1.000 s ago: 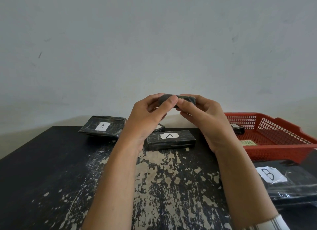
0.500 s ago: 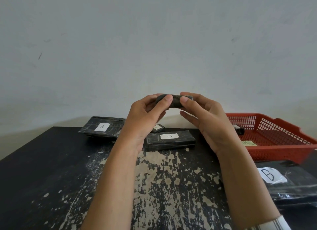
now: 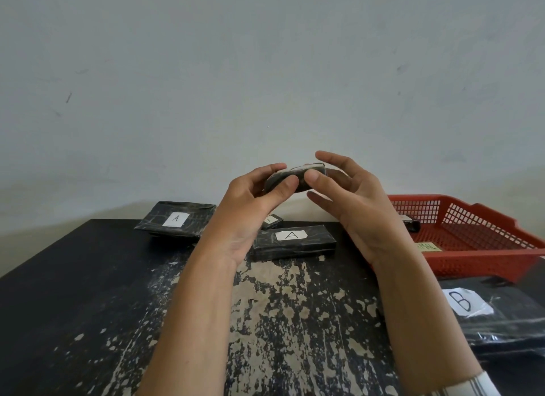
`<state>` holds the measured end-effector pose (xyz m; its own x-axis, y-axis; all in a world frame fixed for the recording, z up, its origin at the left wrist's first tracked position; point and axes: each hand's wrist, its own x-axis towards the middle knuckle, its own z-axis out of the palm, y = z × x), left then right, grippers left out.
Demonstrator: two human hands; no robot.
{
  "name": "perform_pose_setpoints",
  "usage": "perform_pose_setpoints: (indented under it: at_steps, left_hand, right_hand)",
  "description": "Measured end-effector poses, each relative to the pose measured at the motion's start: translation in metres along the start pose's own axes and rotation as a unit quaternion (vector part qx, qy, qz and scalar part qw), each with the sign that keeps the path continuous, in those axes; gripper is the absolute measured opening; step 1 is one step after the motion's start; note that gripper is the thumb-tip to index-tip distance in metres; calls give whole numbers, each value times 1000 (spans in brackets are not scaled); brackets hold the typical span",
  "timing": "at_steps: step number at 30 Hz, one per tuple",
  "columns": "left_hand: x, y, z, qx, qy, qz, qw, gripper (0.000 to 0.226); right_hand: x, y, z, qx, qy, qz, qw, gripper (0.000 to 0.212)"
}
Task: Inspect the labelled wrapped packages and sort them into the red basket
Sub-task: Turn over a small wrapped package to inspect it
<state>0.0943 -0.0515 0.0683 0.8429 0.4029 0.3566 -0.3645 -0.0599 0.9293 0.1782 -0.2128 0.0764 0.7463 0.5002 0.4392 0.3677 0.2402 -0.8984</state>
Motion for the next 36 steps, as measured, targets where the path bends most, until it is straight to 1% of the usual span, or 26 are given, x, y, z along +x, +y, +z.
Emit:
perform_pose_setpoints:
  at_steps: [2, 4, 5, 7, 9, 12, 16, 18, 22, 25, 27, 29, 31, 33, 36]
  left_hand:
    - [-2, 1, 2, -46, -17, -8, 999, 58]
    - [-4, 4, 3, -71, -30, -17, 997, 63]
    - [-5, 5, 2, -68, -38, -22, 997, 63]
    - [-9, 10, 1, -26, -55, -31, 998, 64]
    - [-11, 13, 1, 27, -71, -38, 996, 75]
    - [-11, 13, 2, 52, -64, -42, 996, 88]
    - [-11, 13, 5, 55, -39, -54, 996, 89]
    - [-11, 13, 6, 52, -27, -61, 996, 84]
    - [-10, 15, 7, 34, -3, -60, 998, 54]
    - [-10, 15, 7, 26, 8, -44, 999, 43]
    - [-10, 15, 6, 31, 7, -35, 999, 49]
    - [-9, 13, 3, 47, -2, -29, 998, 64]
    - [-8, 12, 1, 56, -10, -29, 998, 74]
    - [-7, 11, 0, 44, -14, -28, 999, 72]
    - [-9, 14, 0, 11, -8, -28, 1000, 57]
  right_hand:
    - [-1, -1, 1, 12, -10, -4, 1000, 81]
    - [-2, -2, -1, 12, -15, -17, 1000, 76]
    - [-3, -3, -2, 6, -17, -26, 1000, 73]
    - [-4, -6, -5, -20, -24, -44, 999, 69]
    - [-4, -8, -5, -58, -35, -65, 996, 70]
    - [-5, -7, -1, -110, -53, -89, 988, 69]
    - [-5, -5, 3, -150, -73, -109, 980, 69]
    - [-4, -4, 4, -163, -81, -111, 977, 69]
    - [-4, -5, 4, -148, -114, -88, 978, 71]
    - [-4, -5, 2, -123, -105, -46, 986, 69]
    - [-3, -4, 1, -101, -109, -5, 989, 69]
    - [-2, -2, -1, -70, -119, 26, 990, 71]
    - [-2, -1, -1, -35, -121, 41, 991, 68]
    - [-2, 0, -1, -17, -114, 46, 992, 66]
    - [-1, 0, 0, -21, -100, 46, 994, 68]
